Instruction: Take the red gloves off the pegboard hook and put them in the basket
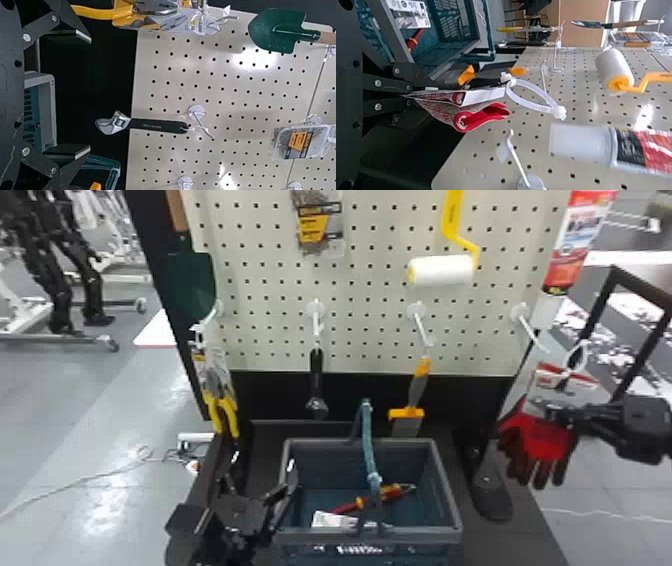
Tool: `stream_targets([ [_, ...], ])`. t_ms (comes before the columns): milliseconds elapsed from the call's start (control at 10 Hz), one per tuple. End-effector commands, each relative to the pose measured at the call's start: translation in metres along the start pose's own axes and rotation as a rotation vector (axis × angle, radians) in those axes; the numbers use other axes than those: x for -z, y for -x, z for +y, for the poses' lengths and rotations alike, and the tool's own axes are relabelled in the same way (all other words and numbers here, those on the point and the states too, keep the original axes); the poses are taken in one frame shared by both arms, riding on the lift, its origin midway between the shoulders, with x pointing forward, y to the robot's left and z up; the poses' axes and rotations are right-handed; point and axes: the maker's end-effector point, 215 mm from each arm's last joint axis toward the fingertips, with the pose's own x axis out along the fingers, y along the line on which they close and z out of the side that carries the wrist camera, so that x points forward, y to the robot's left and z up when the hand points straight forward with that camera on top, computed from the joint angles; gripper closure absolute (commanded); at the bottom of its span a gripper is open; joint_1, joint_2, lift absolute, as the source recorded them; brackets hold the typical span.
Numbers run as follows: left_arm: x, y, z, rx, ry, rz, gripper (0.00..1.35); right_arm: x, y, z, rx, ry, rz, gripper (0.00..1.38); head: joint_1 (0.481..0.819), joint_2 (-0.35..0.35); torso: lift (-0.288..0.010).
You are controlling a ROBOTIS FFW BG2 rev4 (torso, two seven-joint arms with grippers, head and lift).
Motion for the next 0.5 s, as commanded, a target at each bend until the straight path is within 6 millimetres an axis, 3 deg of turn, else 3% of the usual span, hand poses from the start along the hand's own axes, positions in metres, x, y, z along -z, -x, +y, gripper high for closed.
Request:
stream_targets([
  [0, 0.000, 0.001, 0.003, -0.009, 0.000, 0.000, 0.32, 0.003, -0.016, 0.040, -0.037, -0.036, -0.043, 1.28, 0.549, 0.000, -0.100],
  [100, 0.000, 0.001, 0.005, -0.012, -0.001, 0.001, 0.32, 0.005, -0.029, 0.067, -0.067, -0.061, -0.058, 1.28, 0.549, 0.000, -0.100],
  [300, 0.001, 0.001, 0.009, -0.017, -0.006, 0.006, 0.32, 0.007, -0.058, 0.095, -0.118, -0.103, -0.081, 1.28, 0.549, 0.000, -0.100],
  [400, -0.002, 0.000, 0.009, -0.017, -0.006, 0.001, 0.32, -0.002, -0.071, 0.104, -0.157, -0.089, -0.084, 1.28, 0.549, 0.000, -0.100],
])
